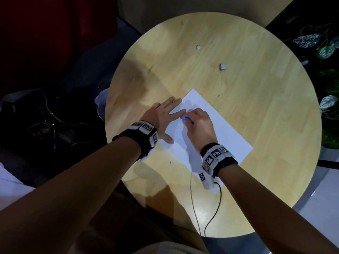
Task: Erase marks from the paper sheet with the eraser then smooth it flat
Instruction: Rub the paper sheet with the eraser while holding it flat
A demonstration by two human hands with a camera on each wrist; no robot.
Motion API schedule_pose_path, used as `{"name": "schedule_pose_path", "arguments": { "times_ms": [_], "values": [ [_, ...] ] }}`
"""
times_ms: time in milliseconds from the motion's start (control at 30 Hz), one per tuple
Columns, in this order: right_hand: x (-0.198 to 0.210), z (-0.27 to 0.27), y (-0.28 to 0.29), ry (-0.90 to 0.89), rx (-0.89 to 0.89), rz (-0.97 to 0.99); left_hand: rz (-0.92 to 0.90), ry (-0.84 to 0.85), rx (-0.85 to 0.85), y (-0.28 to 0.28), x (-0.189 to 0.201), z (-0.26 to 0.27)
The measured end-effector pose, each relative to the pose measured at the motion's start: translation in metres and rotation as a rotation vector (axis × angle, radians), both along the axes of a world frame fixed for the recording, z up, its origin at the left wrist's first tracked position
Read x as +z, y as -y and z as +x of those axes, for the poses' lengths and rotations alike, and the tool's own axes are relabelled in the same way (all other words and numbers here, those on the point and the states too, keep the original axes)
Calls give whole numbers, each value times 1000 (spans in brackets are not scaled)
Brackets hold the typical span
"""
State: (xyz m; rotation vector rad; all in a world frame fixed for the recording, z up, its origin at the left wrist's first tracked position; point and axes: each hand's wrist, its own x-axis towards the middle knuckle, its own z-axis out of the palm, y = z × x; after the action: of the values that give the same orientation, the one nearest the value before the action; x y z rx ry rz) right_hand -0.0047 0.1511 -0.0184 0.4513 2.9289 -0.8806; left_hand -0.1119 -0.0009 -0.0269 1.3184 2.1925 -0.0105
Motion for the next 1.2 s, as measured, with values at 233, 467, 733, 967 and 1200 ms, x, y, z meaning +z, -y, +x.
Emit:
{"name": "schedule_pose_path", "arguments": {
  "times_ms": [233,467,733,967,1200],
  "values": [
    [14,15,4,62,306,5,-23,23,-6,-2,-4,-3],
    [8,24,23,23,171,-9,-29,30,-3,-2,-3,-4],
    [-1,-8,7,-29,-20,19,-54,5,12,-5,-3,-4],
    [11,0,6,28,220,-2,-70,-21,21,-7,-3,-1],
    [10,37,28,-34,254,-18,-97,-54,21,-10,3,2]
  ]
}}
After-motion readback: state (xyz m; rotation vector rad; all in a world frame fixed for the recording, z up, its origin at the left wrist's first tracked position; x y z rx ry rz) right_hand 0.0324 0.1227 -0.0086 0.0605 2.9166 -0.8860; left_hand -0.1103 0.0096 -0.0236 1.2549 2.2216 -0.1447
